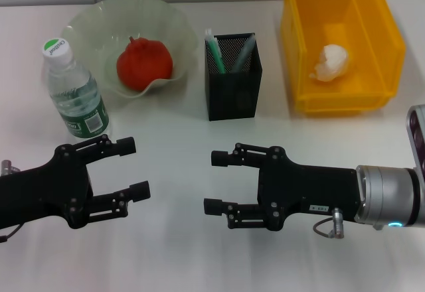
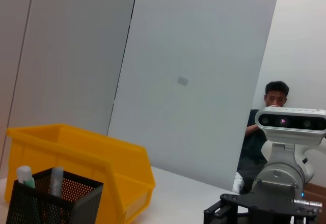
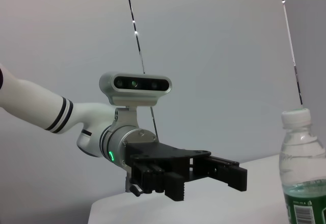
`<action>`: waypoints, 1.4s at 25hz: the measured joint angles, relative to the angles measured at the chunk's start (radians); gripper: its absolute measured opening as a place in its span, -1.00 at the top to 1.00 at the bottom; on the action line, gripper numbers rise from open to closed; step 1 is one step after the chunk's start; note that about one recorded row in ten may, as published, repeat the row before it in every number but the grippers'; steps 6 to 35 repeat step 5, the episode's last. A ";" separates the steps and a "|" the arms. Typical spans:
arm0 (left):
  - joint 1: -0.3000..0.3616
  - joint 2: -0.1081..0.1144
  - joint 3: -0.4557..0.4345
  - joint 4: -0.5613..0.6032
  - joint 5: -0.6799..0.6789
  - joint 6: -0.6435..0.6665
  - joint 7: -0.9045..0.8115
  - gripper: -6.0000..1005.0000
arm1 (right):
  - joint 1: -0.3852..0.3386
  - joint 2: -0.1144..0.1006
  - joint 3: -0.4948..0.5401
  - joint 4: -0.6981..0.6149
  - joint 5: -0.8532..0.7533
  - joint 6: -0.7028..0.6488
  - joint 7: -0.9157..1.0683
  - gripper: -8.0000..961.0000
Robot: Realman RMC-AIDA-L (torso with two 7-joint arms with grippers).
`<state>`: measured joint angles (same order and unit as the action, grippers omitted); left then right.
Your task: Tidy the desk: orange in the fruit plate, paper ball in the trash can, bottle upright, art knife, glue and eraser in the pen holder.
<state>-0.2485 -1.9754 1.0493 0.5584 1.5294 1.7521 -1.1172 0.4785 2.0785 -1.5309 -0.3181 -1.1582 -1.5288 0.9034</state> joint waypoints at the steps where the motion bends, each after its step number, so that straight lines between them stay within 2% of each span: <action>1: 0.000 -0.001 0.000 0.000 0.000 0.000 0.002 -0.60 | 0.000 0.000 0.000 0.000 0.000 0.000 0.000 -0.59; 35: 0.000 -0.002 -0.001 0.000 0.000 0.001 0.003 -0.60 | -0.001 0.000 0.000 -0.001 0.000 0.000 0.000 -0.59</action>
